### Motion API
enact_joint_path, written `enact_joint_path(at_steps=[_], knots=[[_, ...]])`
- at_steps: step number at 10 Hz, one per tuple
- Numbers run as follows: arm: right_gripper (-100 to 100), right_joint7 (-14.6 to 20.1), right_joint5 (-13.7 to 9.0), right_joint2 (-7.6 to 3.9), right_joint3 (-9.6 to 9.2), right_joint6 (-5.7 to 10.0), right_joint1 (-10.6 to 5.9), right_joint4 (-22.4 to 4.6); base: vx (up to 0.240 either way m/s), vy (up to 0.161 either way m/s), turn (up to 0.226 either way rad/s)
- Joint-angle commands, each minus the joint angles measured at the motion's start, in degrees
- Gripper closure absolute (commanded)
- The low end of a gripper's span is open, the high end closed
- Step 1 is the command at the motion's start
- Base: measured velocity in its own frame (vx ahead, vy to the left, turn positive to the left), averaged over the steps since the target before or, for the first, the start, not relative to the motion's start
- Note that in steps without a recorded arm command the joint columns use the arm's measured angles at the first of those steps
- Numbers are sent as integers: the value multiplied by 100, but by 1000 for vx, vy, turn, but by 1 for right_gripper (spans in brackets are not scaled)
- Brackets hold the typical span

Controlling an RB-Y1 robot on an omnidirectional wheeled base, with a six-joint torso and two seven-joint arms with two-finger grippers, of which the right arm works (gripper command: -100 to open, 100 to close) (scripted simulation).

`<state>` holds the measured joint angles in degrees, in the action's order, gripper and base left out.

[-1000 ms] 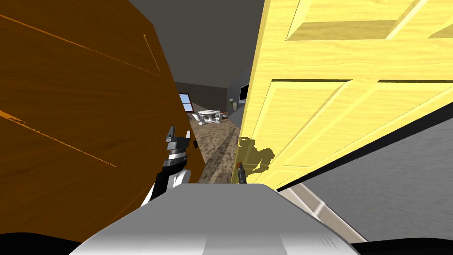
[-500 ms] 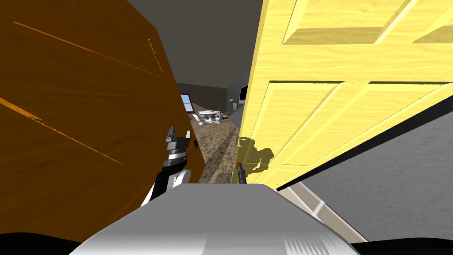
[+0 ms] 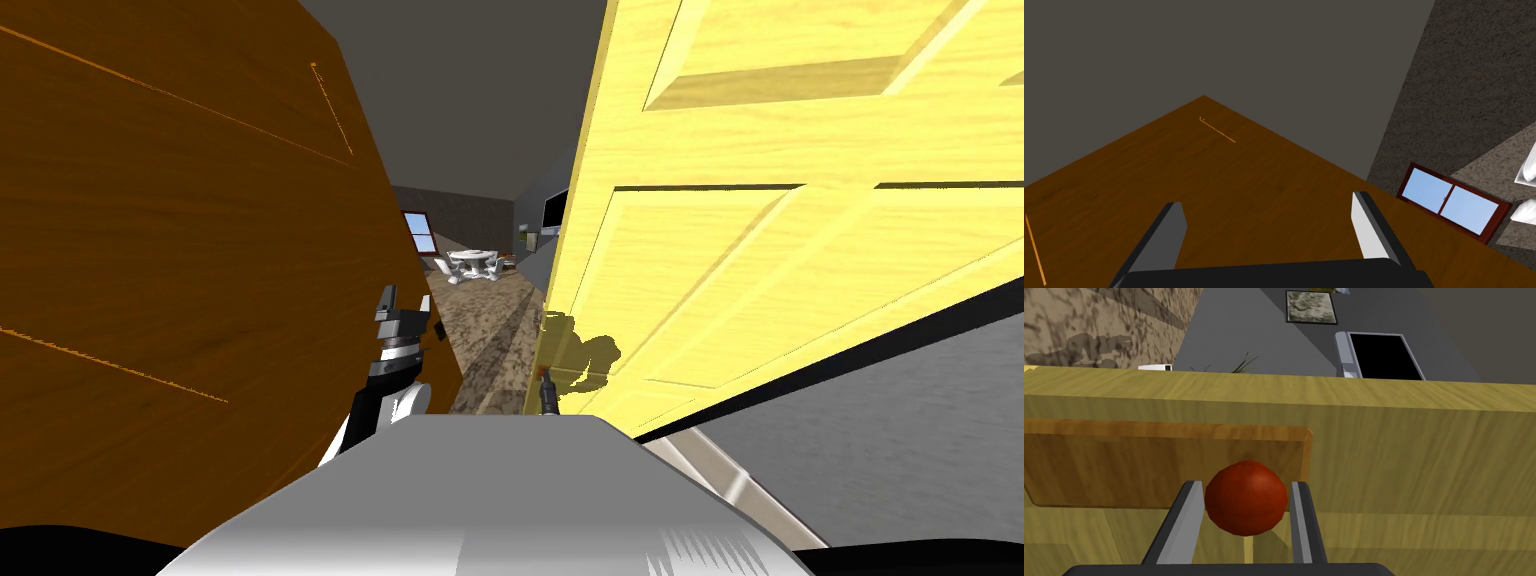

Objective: Push the door open

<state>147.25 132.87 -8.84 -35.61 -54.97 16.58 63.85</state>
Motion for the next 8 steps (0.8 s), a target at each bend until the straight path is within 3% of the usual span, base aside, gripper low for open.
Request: enact_joint_path(at_steps=[1, 8], knots=[[100, -56, -96, 9, 127, -102, -47, -24, 207, 17, -10], [100, -308, -645, 131, 612, -281, -271, -198, 206, 30, -26]])
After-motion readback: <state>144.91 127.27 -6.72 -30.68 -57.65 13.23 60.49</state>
